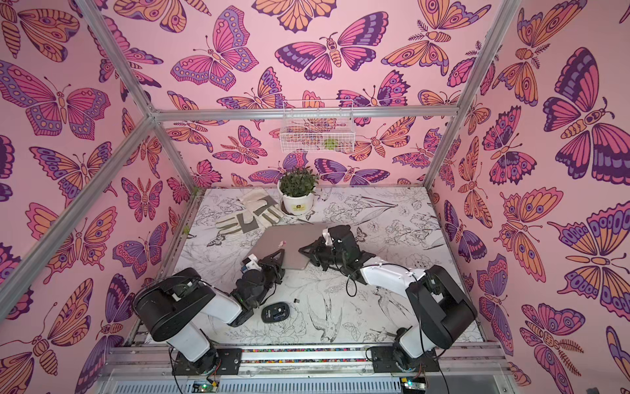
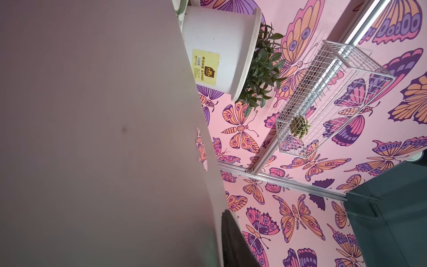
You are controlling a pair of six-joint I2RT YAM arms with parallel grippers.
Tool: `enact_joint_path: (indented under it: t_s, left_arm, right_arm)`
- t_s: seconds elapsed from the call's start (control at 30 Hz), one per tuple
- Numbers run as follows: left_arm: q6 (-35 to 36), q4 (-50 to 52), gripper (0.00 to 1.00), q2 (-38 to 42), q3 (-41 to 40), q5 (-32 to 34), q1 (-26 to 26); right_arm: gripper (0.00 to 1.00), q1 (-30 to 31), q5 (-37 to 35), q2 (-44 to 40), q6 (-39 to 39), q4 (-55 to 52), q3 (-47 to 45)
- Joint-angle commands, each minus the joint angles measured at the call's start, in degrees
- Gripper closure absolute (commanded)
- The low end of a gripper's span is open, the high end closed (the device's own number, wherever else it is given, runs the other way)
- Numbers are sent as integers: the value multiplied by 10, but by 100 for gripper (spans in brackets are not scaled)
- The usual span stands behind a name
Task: Insert the wireless mouse receiver into the laptop
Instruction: Pick up the laptop from the center of the board.
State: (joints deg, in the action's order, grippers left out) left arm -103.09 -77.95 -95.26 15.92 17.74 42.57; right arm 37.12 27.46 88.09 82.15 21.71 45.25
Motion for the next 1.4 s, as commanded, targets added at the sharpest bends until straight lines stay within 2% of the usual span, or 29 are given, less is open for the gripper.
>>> enact_joint_path:
  t_s: [0.0, 0.03, 0.07, 0.17, 0.3, 0.4, 0.57, 0.63, 0.7, 0.77, 0.8, 0.97, 1.13, 1.37]
  left_arm:
    - [19, -38, 83, 6, 20, -22, -5]
    - [22, -37, 88, 8, 21, -26, -5]
    - [26, -38, 100, 9, 21, -29, -6]
    - [47, -37, 100, 19, 24, -41, -9]
    - [98, -37, 100, 41, 38, -92, -25]
    - [117, -37, 100, 46, 53, -159, -44]
    - [126, -37, 100, 37, 71, -277, -66]
    - [140, -37, 100, 42, 76, -304, -68]
    - [147, -34, 90, 50, 74, -310, -70]
    - [149, -34, 69, 58, 67, -309, -74]
    - [148, -34, 63, 61, 63, -305, -76]
    - [153, -32, 41, 94, 35, -271, -86]
    - [149, -27, 42, 113, 11, -248, -89]
    - [147, -28, 61, 141, 9, -212, -89]
  right_arm:
    - [100, 7, 36, -25, -9, 68, 8]
    - [100, 7, 36, -25, -9, 68, 8]
    - [100, 7, 36, -25, -11, 68, 8]
    - [100, 7, 36, -26, -20, 59, 8]
    - [82, 6, 37, -35, -51, 23, 15]
    - [77, 5, 33, -45, -84, -17, 26]
    - [100, 4, 32, -58, -152, -68, 48]
    - [100, 3, 31, -63, -170, -78, 50]
    - [100, 3, 30, -67, -182, -81, 50]
    - [100, 4, 24, -74, -186, -79, 45]
    - [100, 3, 17, -78, -186, -78, 43]
    - [100, 3, -11, -101, -200, -92, 39]
    - [100, 2, -18, -110, -201, -96, 38]
    - [100, 2, -24, -117, -182, -77, 27]
